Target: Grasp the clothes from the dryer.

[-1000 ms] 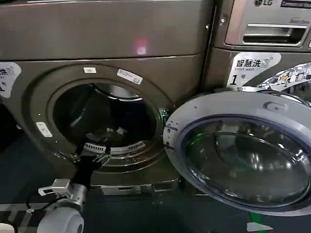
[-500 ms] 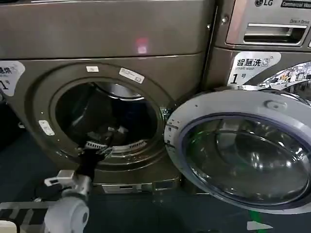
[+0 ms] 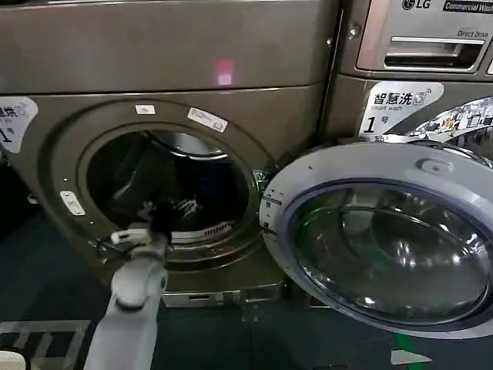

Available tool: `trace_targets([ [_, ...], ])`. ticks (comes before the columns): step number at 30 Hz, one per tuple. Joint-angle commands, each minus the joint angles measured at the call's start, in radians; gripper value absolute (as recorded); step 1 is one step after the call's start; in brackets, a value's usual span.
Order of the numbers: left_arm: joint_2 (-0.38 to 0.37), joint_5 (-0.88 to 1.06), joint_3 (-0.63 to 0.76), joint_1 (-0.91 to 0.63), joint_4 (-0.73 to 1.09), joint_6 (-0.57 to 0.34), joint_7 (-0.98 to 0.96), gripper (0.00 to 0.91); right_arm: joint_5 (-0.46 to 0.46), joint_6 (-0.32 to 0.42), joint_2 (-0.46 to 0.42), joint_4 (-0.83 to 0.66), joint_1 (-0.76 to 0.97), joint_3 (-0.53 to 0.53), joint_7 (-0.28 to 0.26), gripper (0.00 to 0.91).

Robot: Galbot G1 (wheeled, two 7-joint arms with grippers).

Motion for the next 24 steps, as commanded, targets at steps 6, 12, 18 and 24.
trace_targets([
  [6, -0.042, 0.052, 0.056, -0.407, 0.538, -0.066, -0.005, 0.907, 0.011, 0.003, 0.004, -0.006, -0.007, 0.011, -0.004, 0.907],
  [12, -0.050, 0.048, 0.078, -0.521, 0.703, -0.064, -0.002, 0.907, 0.011, 0.005, -0.005, -0.019, 0.004, 0.009, -0.004, 0.907],
  [18, -0.060, 0.051, 0.082, -0.620, 0.851, -0.067, 0.013, 0.907, 0.009, 0.005, -0.013, -0.019, 0.027, -0.010, -0.004, 0.907],
  [24, -0.060, 0.075, 0.113, -0.708, 1.030, -0.048, 0.085, 0.907, 0.007, 0.008, -0.020, -0.030, 0.039, -0.015, -0.006, 0.907],
])
